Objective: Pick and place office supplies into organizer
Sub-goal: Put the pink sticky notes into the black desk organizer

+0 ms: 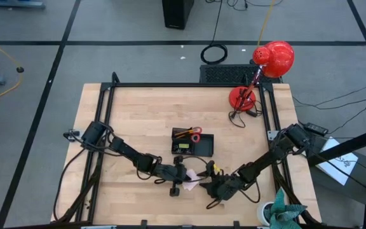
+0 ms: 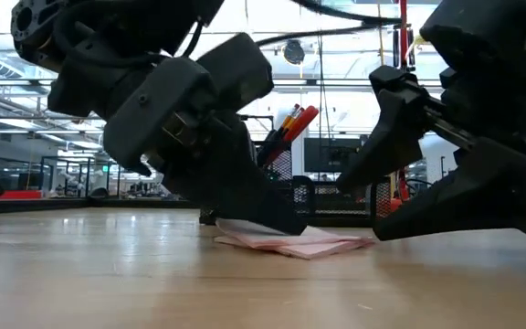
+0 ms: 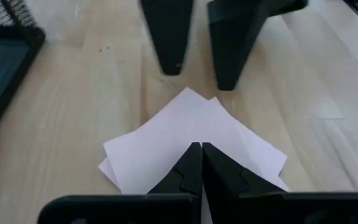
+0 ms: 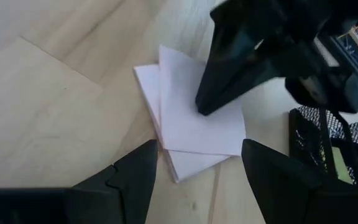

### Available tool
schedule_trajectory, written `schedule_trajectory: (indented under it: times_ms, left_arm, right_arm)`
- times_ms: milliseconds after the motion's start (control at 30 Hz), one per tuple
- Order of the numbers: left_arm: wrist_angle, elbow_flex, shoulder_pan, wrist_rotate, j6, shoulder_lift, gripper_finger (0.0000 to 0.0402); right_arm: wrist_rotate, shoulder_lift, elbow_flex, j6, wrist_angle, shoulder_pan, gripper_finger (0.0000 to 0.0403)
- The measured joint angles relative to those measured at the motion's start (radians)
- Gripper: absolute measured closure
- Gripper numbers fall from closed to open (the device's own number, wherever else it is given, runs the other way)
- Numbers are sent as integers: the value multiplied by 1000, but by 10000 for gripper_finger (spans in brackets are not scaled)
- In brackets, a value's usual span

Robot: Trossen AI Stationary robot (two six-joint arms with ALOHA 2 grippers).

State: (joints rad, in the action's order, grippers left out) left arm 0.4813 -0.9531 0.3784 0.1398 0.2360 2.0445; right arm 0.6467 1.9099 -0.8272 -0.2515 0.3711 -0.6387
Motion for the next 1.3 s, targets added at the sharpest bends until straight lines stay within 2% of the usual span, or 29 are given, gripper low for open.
schedule_trajectory:
  times_ms: [233, 400, 667, 767, 933, 1067, 1300]
  left_arm:
    - [-15, -1, -9, 1, 37, -2, 398]
    - [13, -1, -12, 11, 16, -2, 384]
    - [86, 0, 45, 10, -97, -62, 397]
    - [-6, -1, 58, 46, -96, -109, 396]
    - [-244, 0, 50, 199, 4, -133, 389]
    - [-316, 0, 17, 203, 87, -122, 398]
    - [-335, 0, -13, 203, 116, -107, 388]
  right_arm:
    - [-43, 0, 0, -32, 4, -10, 177]
    - [-74, 0, 0, -46, 0, -2, 177]
    - [17, 0, 0, -30, -24, -3, 177]
    - [29, 0, 0, -24, -35, -3, 177]
    - [33, 0, 1, 4, -42, -3, 177]
    - [33, 0, 1, 4, -41, -3, 177]
    - [32, 0, 1, 4, -40, -2, 177]
